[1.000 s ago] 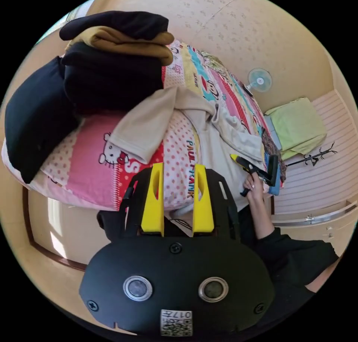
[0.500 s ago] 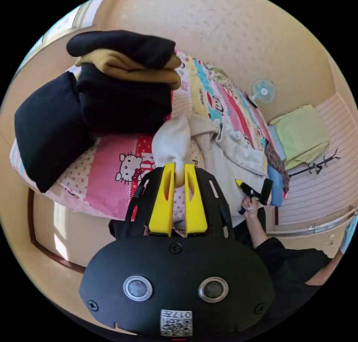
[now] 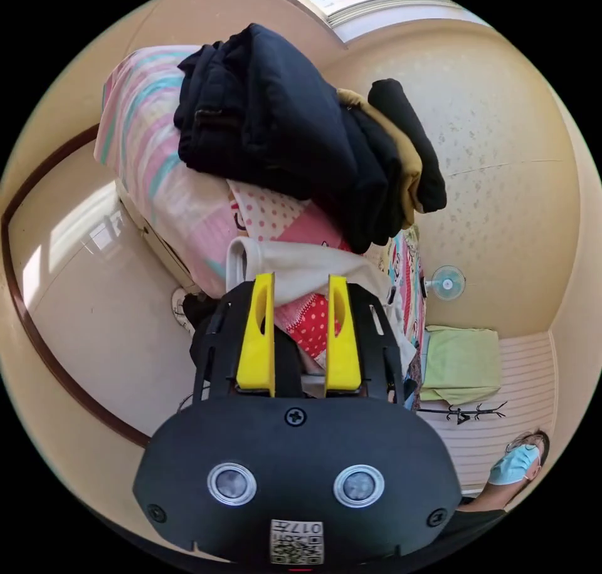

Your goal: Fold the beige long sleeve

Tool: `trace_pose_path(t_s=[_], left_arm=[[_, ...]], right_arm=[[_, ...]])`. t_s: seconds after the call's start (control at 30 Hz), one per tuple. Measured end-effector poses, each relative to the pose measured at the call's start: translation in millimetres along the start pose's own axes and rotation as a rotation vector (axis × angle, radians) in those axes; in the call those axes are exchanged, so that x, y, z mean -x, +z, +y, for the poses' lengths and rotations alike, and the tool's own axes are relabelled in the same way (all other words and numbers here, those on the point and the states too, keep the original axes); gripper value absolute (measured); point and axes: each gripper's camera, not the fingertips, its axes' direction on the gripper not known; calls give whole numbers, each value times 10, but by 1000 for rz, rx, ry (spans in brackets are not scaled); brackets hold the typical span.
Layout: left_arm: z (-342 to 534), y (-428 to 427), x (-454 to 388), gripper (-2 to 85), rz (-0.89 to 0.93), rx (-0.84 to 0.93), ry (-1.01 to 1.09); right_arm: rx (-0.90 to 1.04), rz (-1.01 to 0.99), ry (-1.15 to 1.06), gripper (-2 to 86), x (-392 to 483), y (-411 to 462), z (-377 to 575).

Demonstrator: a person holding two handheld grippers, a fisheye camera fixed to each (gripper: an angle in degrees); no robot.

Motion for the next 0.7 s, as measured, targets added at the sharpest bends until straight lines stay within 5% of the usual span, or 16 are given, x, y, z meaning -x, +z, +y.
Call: trace_pose_path(t_s=[0.1,0.23,0.33,0.47,0.7], left_arm=[[53,97,39,145,71,25,12],[-187,170,82,128,-65,55,12],[-481,175,251,73,-37,74,-102],[-937,-141,-19,1,-85,74,32],[-1412,-912,189,65,-96,-122,1]], right_arm=[[0,0,-3,6,-44,-29,0],[0,-1,-4,5,-93,-63,0],[0,1,-14,6,-119,-87,7],[4,-10,-36,6,-149,-122,23],[-2,30,-56,6,-164,-144,37]])
